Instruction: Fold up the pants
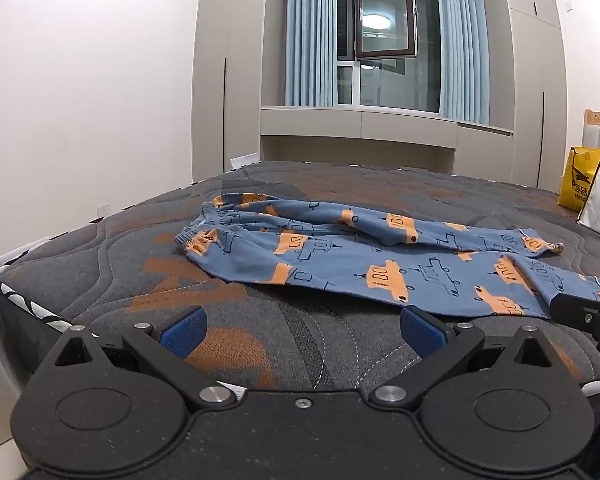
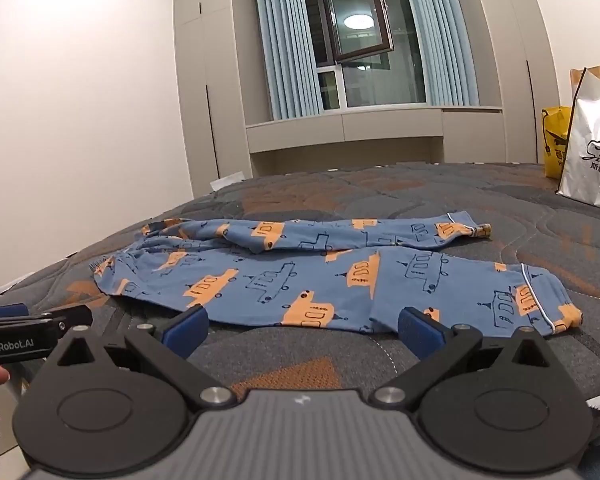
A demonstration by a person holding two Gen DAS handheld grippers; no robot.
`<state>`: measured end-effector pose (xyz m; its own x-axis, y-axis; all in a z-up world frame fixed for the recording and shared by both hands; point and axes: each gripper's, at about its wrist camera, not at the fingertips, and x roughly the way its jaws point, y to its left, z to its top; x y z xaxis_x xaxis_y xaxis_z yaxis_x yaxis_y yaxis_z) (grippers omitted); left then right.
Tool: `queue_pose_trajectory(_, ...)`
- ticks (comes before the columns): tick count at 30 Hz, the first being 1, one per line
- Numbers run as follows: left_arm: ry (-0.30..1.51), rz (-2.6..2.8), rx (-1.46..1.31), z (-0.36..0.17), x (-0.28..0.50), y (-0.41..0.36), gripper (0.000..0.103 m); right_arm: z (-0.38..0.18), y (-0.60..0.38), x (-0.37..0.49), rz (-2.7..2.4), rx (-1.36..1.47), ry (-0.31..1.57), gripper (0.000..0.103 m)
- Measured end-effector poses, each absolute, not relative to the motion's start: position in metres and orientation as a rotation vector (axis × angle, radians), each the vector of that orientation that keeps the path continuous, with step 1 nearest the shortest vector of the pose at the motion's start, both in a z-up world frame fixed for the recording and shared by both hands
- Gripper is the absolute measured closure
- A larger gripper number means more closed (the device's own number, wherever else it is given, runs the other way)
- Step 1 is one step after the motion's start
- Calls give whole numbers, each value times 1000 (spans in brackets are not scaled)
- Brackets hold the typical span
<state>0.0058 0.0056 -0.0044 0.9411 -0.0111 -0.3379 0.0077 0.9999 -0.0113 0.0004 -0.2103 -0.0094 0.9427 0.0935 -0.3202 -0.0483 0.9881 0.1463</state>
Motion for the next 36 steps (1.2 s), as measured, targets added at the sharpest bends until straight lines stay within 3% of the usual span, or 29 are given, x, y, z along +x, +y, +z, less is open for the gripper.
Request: queue_pose_trajectory(36,362,13,26,-1,7,1,0,-13,-214,4,74,157,348,0)
